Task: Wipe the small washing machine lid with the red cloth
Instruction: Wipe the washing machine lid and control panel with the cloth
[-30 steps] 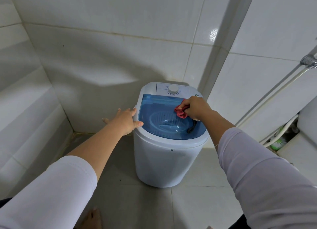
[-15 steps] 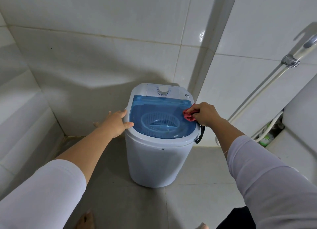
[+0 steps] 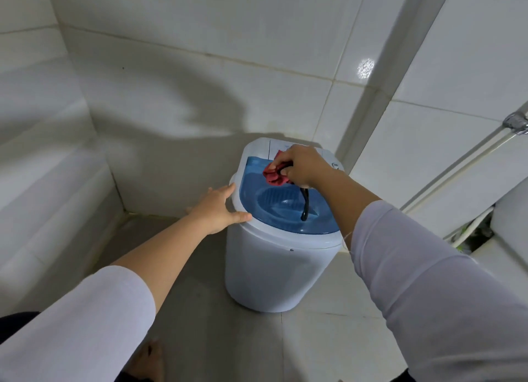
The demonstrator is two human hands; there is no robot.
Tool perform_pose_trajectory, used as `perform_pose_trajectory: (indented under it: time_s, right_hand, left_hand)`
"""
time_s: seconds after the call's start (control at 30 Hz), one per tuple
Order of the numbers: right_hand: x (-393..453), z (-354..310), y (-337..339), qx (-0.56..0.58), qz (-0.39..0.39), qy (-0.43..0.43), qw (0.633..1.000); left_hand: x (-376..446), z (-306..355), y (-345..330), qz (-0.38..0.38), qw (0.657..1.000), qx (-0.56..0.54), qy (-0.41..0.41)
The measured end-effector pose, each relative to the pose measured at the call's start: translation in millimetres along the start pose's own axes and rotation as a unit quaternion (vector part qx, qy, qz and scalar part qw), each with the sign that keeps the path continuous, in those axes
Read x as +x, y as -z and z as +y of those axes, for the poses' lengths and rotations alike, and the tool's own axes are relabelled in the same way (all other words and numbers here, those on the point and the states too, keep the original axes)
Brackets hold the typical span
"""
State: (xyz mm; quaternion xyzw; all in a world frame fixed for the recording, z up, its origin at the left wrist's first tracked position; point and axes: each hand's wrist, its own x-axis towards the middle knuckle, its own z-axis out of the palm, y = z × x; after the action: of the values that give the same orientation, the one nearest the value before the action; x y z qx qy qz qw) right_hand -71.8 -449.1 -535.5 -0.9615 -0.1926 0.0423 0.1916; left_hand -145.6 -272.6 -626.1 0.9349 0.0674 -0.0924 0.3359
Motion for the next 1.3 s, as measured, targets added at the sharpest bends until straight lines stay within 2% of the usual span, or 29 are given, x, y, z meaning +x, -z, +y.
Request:
perform_pose_trajectory:
  time_s: [0.23, 0.6, 1.3]
  right_hand:
    - [18, -35, -40, -0.136, -0.077, 0.048, 0.987]
    - [6, -23, -34, -0.133, -0.072, 0.057, 0.987]
    - [-16, 25, -17, -0.139, -0.047, -0.002, 0.989]
  left_hand:
    - [-6, 6, 0, 0.008, 1.000, 0.017, 0.020]
    - [-7, 6, 1, -0.002, 1.000, 0.020, 0.023]
    - [-9, 15, 3, -0.005, 0.997, 0.065, 0.038]
